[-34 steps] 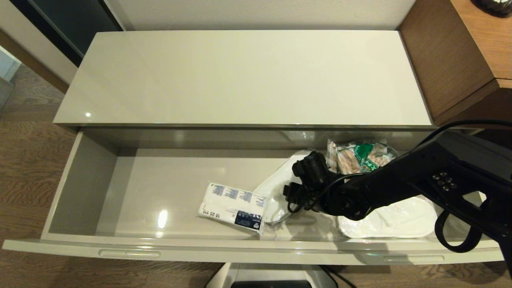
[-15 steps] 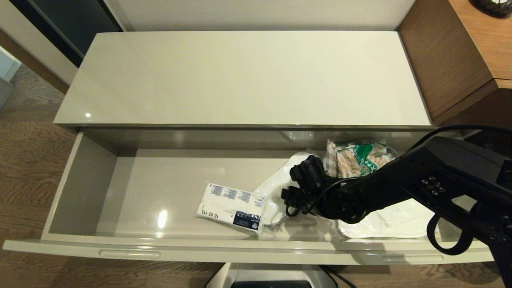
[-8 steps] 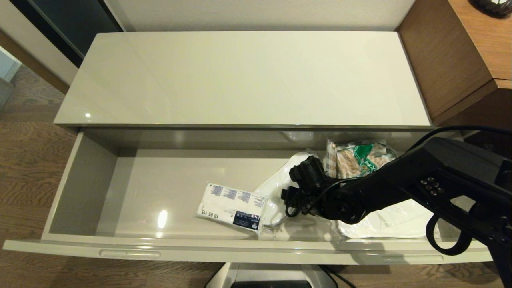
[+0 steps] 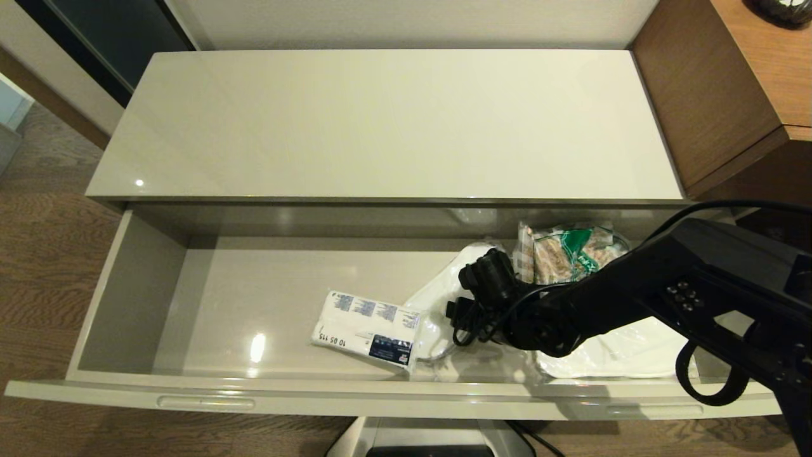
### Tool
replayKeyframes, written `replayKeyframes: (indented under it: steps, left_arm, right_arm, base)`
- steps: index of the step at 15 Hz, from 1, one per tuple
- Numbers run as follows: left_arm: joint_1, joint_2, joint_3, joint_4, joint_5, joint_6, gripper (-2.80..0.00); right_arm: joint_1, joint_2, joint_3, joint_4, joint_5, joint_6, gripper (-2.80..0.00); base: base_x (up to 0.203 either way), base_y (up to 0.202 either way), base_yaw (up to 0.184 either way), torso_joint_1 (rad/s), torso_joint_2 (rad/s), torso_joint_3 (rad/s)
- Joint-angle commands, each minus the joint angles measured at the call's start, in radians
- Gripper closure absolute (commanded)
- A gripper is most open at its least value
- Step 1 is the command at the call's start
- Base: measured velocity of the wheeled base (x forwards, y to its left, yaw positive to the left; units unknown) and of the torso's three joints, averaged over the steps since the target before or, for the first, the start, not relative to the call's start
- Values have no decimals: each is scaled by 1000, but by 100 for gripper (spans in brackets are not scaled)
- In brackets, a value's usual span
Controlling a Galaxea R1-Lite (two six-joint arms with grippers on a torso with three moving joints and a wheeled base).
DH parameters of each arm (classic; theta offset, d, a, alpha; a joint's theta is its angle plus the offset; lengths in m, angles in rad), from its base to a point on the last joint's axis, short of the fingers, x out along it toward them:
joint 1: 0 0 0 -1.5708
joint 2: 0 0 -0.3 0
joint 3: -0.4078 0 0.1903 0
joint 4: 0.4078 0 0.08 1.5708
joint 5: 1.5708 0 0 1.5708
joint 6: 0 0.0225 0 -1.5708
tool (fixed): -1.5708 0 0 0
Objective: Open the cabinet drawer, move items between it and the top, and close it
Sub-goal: Take out the disposable slippers from the drawer
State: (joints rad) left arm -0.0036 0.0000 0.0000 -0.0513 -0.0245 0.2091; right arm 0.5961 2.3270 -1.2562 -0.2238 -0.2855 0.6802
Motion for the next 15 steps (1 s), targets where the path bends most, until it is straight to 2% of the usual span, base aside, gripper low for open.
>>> replayKeyframes:
  steps: [1, 14, 15]
  left_arm:
    - [1, 2, 0, -1, 0, 1, 0]
    - [1, 2, 0, -1, 0, 1, 0]
    - [1, 2, 0, -1, 0, 1, 0]
  right_arm:
    - [8, 5, 1, -2, -1, 4, -280]
    - [21, -35, 12, -3, 51, 4, -280]
    - [21, -35, 18, -3, 51, 4, 0]
  base:
    - [0, 0, 0, 0, 0, 0]
    - [0, 0, 0, 0, 0, 0]
    - [0, 0, 0, 0, 0, 0]
